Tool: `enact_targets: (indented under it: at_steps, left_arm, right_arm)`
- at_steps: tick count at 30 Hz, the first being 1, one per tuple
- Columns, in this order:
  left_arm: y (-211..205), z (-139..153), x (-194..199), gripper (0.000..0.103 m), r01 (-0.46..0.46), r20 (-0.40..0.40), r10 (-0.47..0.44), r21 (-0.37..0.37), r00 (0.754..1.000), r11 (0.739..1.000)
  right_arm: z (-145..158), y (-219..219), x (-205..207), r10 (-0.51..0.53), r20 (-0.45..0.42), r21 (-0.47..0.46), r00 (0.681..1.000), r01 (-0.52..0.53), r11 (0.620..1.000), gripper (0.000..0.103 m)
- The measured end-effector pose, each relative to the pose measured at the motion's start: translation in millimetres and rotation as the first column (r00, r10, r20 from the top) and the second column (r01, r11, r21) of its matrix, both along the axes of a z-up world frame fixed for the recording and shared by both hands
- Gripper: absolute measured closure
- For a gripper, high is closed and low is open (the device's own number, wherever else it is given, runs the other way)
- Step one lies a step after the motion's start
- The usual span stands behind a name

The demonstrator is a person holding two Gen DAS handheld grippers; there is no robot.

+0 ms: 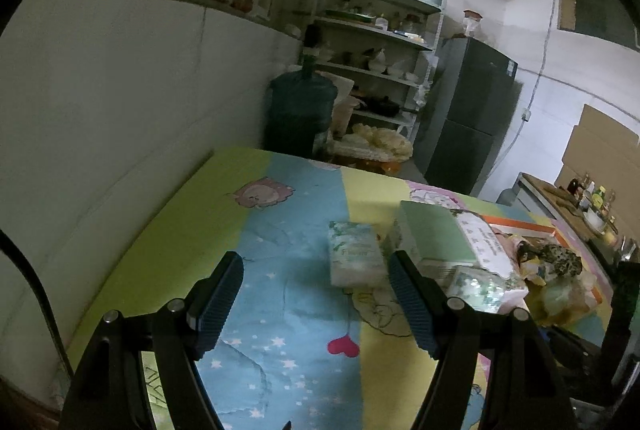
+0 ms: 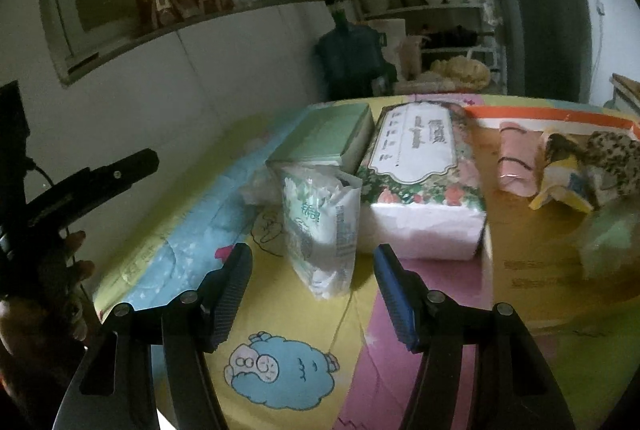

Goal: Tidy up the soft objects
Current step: 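Move both tools back from the box toward the remaining packs on the bed, then grasp the white tissue pack with the right tool while the left tool grasps the green-white wipes pack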

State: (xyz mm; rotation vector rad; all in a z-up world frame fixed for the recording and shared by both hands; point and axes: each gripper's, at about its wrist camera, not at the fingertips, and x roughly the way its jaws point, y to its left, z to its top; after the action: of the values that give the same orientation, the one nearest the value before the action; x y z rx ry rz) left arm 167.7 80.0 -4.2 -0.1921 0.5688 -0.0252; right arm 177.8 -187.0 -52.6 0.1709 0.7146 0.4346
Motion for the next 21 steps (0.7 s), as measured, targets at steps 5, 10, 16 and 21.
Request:
enact_targets:
  at_steps: [5,10,16,21]
  left_arm:
    - [9.6,-6.6,3.6,0.028,-0.008,-0.016,0.008,-0.013,1.0,1.0]
    - [9.7,-13.6,7.2,0.028,-0.002,-0.033,0.002,-0.018,0.999,1.0]
    - [6.9,-18.8,12.2,0.028,0.007,-0.05,-0.008,-0.014,0.999,1.0]
    - [3.0,-24.6,22.3,0.028,0.022,-0.073,-0.023,-0.009,0.997,1.0]
  right_arm:
    - [-7.8,4.1,9.0,-0.007,-0.028,0.003,1.0,0.007,1.0,0.038]
    - [-10.1,7.2,15.8,-0.005,-0.042,0.006,0.999,0.005,1.0,0.038]
    - [-14.3,11.1,23.8,-0.004,-0.065,0.011,0.998,0.005,1.0,0.039]
    - [-15.0,8.6,25.4,-0.021,-0.065,0.026,0.998,0.023,0.999,0.074]
